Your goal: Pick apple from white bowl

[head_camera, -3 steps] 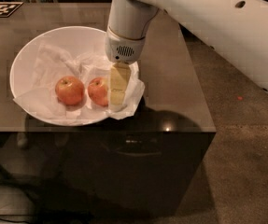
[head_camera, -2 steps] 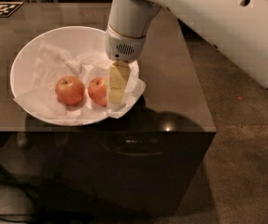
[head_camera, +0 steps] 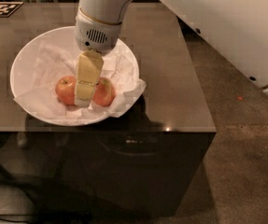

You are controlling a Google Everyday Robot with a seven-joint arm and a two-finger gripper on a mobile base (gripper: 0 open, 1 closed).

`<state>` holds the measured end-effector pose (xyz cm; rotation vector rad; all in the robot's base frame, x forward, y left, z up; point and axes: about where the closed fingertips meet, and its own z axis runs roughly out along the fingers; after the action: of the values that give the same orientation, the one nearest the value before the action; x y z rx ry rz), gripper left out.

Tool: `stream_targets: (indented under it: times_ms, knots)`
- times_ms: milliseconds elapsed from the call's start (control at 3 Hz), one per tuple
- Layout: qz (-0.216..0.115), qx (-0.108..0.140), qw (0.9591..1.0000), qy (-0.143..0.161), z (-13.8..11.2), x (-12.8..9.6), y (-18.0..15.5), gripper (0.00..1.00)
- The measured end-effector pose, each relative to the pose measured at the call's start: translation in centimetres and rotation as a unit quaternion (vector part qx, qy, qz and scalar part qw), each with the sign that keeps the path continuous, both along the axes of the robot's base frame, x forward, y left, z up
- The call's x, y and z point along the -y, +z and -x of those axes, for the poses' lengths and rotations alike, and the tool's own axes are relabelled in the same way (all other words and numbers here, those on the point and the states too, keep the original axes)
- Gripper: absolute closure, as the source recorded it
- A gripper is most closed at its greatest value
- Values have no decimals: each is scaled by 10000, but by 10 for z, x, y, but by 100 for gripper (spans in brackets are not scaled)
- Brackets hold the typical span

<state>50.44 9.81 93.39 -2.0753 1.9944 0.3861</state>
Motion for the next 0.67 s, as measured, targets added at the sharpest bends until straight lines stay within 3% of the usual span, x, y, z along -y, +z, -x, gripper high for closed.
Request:
stream_targets:
  times_ms: [667]
  knots:
    - [0,0,10000,0,0,0,0,4]
